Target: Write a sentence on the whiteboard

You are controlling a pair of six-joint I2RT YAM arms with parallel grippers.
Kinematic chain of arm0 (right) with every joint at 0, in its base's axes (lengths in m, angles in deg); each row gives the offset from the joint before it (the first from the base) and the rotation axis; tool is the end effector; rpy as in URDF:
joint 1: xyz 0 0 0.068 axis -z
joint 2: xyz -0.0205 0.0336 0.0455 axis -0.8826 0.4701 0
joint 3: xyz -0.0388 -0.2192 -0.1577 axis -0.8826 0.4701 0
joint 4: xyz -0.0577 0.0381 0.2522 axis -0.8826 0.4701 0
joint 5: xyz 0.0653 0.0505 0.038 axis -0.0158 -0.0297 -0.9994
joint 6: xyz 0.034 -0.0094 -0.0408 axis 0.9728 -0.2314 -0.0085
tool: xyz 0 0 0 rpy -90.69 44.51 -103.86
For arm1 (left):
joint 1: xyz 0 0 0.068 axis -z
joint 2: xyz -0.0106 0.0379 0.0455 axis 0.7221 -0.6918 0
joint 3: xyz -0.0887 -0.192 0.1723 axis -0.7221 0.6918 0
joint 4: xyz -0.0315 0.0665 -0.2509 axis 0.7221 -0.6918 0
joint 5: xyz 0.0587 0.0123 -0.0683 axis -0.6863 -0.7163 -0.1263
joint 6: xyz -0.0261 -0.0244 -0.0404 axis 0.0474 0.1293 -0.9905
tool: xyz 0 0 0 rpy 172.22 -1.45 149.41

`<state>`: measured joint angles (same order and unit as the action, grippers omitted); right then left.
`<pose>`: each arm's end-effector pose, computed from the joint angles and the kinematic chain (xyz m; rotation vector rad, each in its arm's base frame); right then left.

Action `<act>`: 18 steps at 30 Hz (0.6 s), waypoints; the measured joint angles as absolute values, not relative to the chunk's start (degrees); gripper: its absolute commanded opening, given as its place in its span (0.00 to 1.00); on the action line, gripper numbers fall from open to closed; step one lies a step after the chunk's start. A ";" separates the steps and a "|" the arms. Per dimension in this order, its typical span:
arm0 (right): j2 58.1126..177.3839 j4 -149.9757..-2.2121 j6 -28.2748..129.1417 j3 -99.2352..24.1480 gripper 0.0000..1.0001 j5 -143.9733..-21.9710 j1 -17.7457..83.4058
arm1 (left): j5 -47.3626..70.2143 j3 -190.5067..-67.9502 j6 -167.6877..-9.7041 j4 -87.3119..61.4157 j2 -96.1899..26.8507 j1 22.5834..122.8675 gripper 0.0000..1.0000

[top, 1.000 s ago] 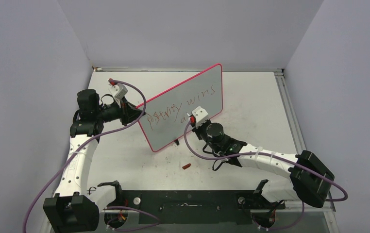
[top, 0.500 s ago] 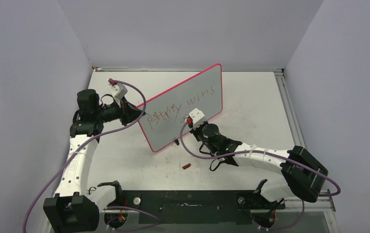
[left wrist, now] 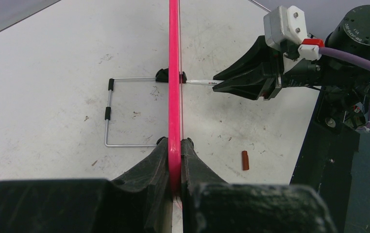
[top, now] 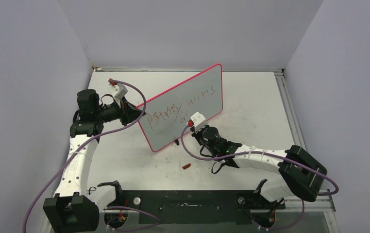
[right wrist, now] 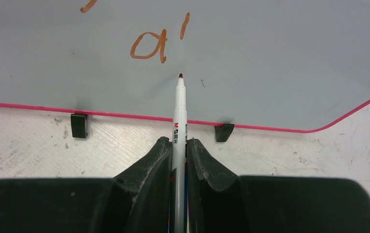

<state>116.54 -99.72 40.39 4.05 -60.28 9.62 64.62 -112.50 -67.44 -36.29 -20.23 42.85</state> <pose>0.1827 0.2217 0.1974 -0.7613 1.8135 0.3056 0.2243 -0.0181 0.3395 0.7451 1.7342 -0.9227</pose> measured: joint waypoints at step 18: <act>113.33 -100.72 36.29 0.59 0.05 -57.79 9.90 | 64.66 -112.50 -67.42 -36.29 -20.23 42.85 0.00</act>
